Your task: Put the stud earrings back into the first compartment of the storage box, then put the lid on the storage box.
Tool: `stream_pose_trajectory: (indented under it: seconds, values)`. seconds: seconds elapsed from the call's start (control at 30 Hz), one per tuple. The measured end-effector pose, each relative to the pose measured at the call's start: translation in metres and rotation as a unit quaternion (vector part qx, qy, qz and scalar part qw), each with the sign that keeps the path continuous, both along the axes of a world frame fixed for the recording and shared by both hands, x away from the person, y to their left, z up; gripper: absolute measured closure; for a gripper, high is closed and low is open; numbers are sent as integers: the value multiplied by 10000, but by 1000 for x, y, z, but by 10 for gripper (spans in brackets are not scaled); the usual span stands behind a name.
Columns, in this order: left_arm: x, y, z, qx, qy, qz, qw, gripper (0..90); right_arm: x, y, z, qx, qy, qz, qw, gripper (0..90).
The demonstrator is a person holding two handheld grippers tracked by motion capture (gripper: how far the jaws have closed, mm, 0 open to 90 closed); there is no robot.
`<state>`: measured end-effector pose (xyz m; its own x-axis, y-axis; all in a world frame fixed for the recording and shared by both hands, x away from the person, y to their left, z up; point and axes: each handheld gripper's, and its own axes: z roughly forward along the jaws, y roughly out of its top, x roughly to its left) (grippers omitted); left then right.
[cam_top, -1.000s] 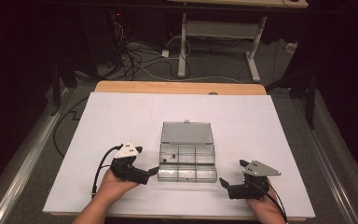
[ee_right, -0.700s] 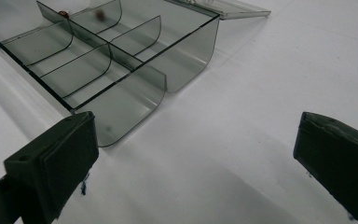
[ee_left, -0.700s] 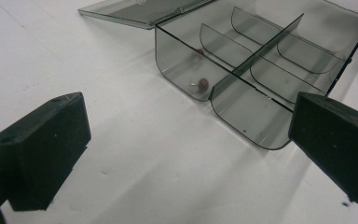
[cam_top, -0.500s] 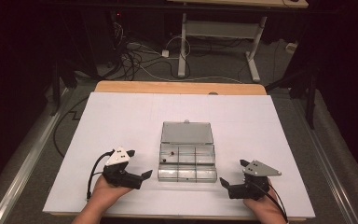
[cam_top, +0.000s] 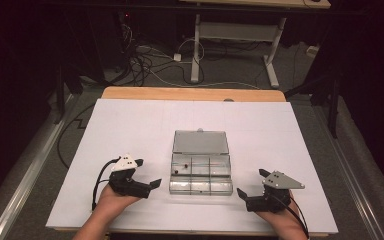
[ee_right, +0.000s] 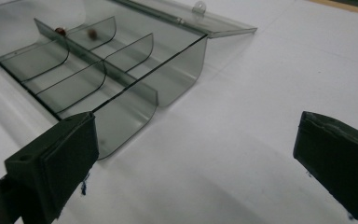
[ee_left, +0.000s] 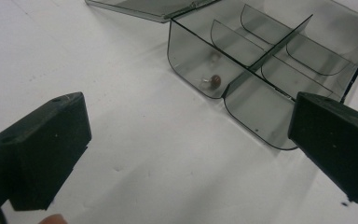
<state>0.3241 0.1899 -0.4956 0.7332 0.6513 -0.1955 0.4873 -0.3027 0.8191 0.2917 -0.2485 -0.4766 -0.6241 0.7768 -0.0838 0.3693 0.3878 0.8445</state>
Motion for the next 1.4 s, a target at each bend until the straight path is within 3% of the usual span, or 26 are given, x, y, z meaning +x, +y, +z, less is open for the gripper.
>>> stream_pose_trajectory:
  seconds: [0.2,0.37,0.47,0.7,1.1,1.2,1.4]
  values:
    - [0,-1,1,-99,-106,88,9999,0,1,-5,4,171,11,-123,9998,6]
    - [1,-2,2,-229,-176,145,9995,0,-1,-6,3,141,35,-54,9999,3]
    - [4,-5,2,-176,-159,179,9996,0,-1,-7,3,172,53,-45,9998,2]
    - [13,-15,7,-501,-143,83,9986,0,7,-4,12,463,50,-80,9989,3]
    - [32,-27,-2,-331,-169,-31,9993,0,19,1,15,462,55,-131,9988,6]
    - [38,-30,-1,-363,-80,13,9993,0,24,1,16,505,61,-185,9985,8]
    - [51,-37,5,-338,-89,42,9994,0,36,6,21,576,54,-154,9982,9]
